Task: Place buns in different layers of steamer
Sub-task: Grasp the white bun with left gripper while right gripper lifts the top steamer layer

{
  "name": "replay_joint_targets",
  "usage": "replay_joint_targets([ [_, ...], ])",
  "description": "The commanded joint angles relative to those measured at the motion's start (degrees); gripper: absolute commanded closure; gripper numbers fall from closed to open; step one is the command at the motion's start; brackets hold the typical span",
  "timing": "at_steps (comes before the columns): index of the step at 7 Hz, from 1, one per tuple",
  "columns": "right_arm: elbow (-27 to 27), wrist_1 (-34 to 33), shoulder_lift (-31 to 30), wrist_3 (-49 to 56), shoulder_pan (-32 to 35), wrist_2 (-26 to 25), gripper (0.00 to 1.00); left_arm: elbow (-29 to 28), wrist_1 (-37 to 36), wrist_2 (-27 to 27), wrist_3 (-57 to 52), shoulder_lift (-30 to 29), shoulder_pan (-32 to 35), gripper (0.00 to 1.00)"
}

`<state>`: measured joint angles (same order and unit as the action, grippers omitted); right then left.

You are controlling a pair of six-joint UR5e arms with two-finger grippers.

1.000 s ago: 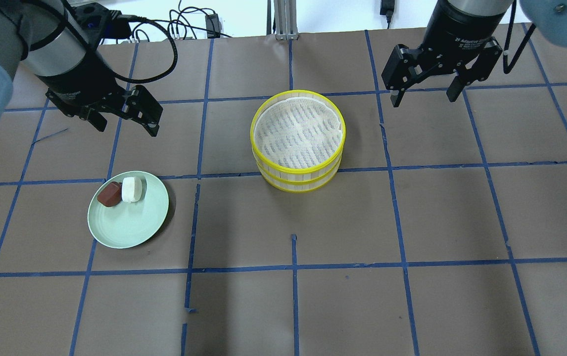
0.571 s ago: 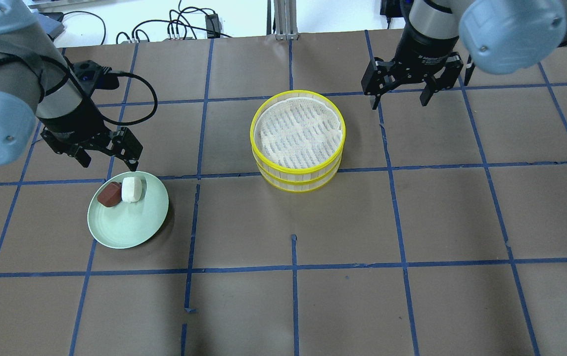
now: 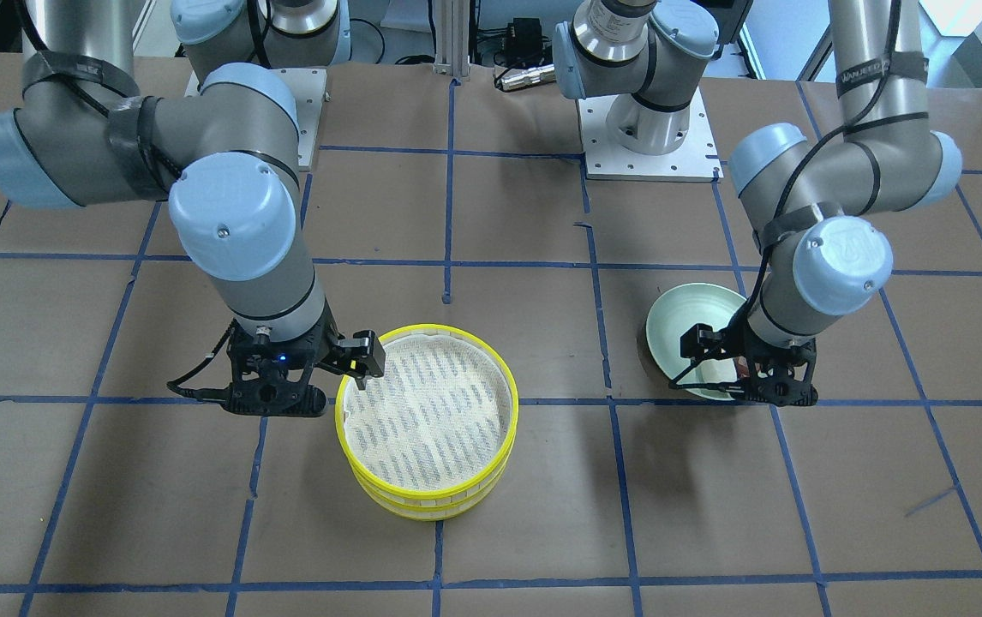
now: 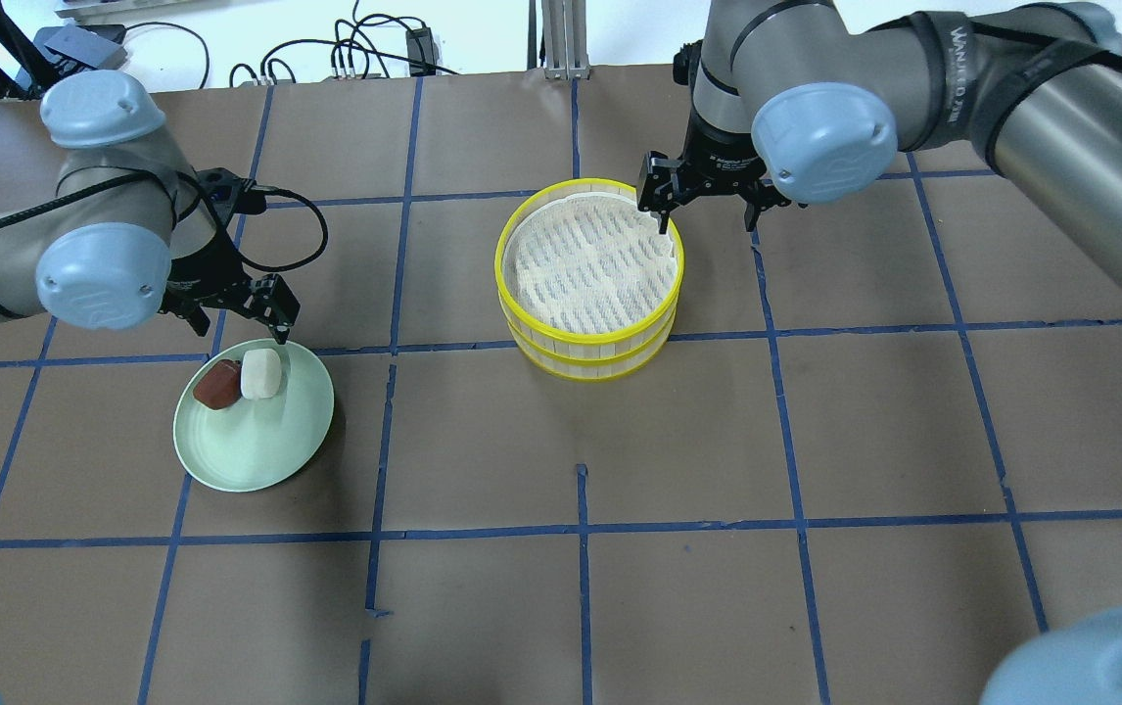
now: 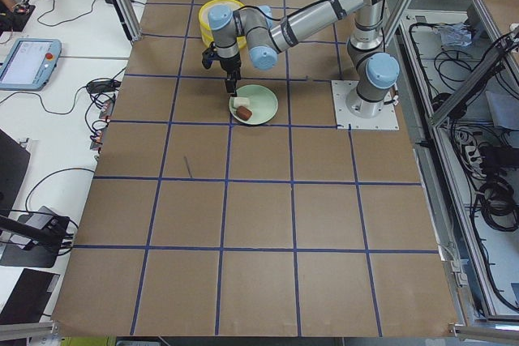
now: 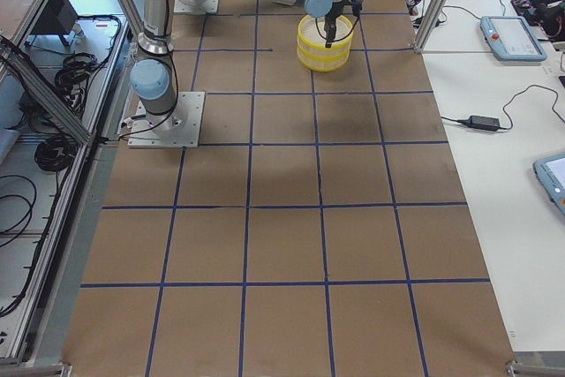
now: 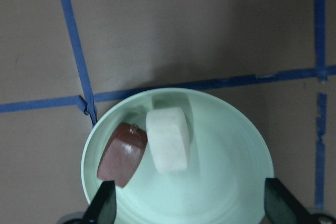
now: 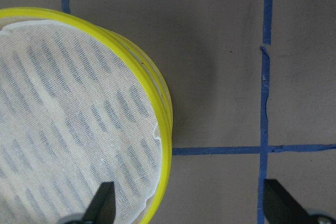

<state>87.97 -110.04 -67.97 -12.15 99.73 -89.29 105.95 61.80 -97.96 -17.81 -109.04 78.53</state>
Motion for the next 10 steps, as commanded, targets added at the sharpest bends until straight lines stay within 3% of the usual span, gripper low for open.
replay_joint_targets([
  [1, 1.8, -5.6, 1.8, -1.9, 0.4, -0.1, 0.04, 0.1, -5.1, -3.0, 0.2, -5.9, 0.0, 0.03],
  [2, 1.9, -5.7, 2.2, -2.8, 0.5, 0.0, 0.17, 0.0, -5.3, -2.8, 0.5, -6.0, 0.0, 0.09],
  [4, 2.0, -5.7, 2.5, -3.1, 0.5, 0.3, 0.56, 0.0, -5.1, -2.8, 0.7, -5.6, 0.0, 0.45],
  [5, 2.9, -5.7, 2.6, -3.8, 0.5, 0.7, 0.64, 0.0, -4.9, -2.8, 0.7, -5.0, 0.0, 0.61],
  [8, 3.0, -5.3, 2.0, -3.9, 0.4, -1.1, 0.8, -0.4, -4.7, -2.8, 0.8, -3.7, 0.0, 0.69],
  [9, 2.9, -4.6, 1.7, -3.6, 0.3, -2.3, 0.83, -0.3, -3.2, -2.8, 0.9, -3.7, 0.0, 0.41],
  [10, 2.9, -4.5, 1.1, -3.3, 0.3, -2.1, 0.84, 0.0, -3.0, -2.7, 2.5, -3.7, 0.0, 0.05],
])
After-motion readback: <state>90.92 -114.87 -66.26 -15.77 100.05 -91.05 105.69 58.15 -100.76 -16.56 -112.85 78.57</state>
